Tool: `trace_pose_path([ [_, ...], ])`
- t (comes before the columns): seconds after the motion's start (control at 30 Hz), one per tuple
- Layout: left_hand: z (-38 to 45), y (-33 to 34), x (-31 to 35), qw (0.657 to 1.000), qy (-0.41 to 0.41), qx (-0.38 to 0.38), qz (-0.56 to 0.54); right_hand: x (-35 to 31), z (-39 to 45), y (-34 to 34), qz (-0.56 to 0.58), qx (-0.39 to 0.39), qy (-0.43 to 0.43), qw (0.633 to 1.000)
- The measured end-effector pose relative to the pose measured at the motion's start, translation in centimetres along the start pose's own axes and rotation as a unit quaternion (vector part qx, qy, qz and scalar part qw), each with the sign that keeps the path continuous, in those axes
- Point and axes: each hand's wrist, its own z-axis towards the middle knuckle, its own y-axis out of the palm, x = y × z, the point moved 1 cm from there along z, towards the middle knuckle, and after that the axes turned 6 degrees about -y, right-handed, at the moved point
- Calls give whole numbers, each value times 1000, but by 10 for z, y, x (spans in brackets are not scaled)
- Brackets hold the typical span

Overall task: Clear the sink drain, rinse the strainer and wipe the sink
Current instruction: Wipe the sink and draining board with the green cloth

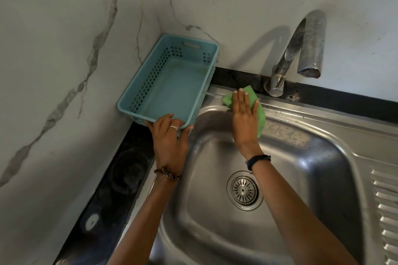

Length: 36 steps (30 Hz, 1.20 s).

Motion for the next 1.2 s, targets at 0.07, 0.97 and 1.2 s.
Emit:
trace_pose_path([
  [0.07, 0, 0, -1, 1000, -7, -9, -1, 7, -9, -2, 18, 29, 44, 998],
  [0.97, 1, 120, 10, 946, 34, -305, 107, 33, -8, 1, -83, -39, -67, 994],
  [1.2, 10, 110, 10, 957, -9, -289, 15, 5, -1, 11, -52, -32, -62, 996],
])
